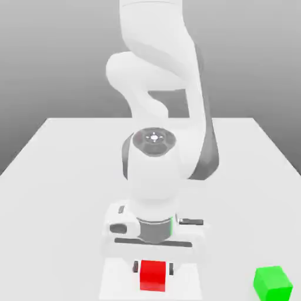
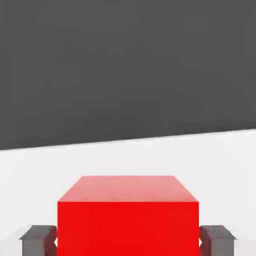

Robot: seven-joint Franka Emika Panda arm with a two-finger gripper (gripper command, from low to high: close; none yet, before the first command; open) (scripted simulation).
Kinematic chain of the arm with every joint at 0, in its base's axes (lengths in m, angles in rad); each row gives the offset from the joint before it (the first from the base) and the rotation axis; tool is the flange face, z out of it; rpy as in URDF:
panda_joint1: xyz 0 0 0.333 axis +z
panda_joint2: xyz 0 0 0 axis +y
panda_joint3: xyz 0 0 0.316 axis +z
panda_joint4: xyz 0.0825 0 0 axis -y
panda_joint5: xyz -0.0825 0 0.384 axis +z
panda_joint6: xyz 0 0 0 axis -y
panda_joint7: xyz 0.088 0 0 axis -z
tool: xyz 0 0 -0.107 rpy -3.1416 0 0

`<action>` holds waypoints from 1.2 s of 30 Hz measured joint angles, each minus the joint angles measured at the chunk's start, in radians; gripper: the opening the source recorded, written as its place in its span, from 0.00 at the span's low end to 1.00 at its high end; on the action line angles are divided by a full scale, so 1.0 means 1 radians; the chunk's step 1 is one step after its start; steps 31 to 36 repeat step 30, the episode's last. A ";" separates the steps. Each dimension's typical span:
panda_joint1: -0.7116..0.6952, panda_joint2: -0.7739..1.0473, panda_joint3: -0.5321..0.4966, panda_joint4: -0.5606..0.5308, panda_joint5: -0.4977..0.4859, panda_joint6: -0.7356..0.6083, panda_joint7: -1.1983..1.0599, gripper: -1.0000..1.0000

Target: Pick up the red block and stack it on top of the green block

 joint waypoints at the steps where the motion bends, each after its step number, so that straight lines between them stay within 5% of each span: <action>1: 0.000 0.000 0.000 0.000 0.000 0.000 0.000 0.00; 8: -0.006 -0.150 0.011 -0.021 0.011 -0.129 -0.010 0.00; 15: 0.150 -0.118 0.180 0.157 -0.053 -0.283 -0.124 0.00; 19: 0.233 0.018 0.203 0.238 -0.132 -0.235 -0.129 0.00; 20: 0.244 0.046 0.195 0.243 -0.144 -0.213 -0.123 1.00; 36: 0.232 -0.038 0.219 0.242 -0.105 -0.292 -0.153 1.00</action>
